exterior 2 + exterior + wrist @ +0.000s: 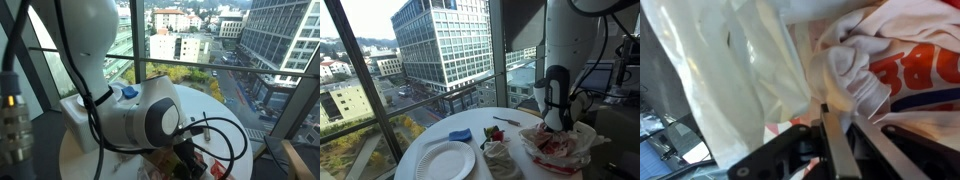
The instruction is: Put the towel on the table
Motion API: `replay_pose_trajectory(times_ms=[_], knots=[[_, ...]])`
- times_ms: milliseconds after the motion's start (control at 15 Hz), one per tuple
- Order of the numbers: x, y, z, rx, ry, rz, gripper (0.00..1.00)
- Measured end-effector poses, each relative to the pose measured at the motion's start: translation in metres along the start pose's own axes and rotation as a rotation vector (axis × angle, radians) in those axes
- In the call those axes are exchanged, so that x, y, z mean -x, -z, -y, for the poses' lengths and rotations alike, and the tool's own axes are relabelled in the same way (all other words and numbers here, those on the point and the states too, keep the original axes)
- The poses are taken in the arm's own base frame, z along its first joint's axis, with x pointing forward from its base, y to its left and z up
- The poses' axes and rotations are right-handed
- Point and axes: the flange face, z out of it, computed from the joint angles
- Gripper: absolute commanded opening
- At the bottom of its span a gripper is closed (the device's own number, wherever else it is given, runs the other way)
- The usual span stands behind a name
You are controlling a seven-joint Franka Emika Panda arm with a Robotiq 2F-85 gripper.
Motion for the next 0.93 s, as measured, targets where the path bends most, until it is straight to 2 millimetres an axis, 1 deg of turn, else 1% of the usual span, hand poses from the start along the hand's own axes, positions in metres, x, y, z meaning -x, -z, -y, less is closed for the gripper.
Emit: replay_pose_trajectory(times_ms=[133, 267, 533, 667, 800, 933], knots=[[-0.013, 0.024, -0.015, 0.005, -0.030, -0.043, 0.05], [-0.022, 0.051, -0.027, -0.005, -0.066, -0.045, 0.05], [-0.031, 0.105, -0.047, -0.096, -0.120, 0.032, 0.05], [-0.038, 0.133, -0.061, -0.138, -0.130, 0.023, 0.05], [-0.045, 0.156, -0.073, -0.157, -0.119, -0.012, 0.05], [-0.051, 0.174, -0.079, -0.167, -0.094, -0.060, 0.05]])
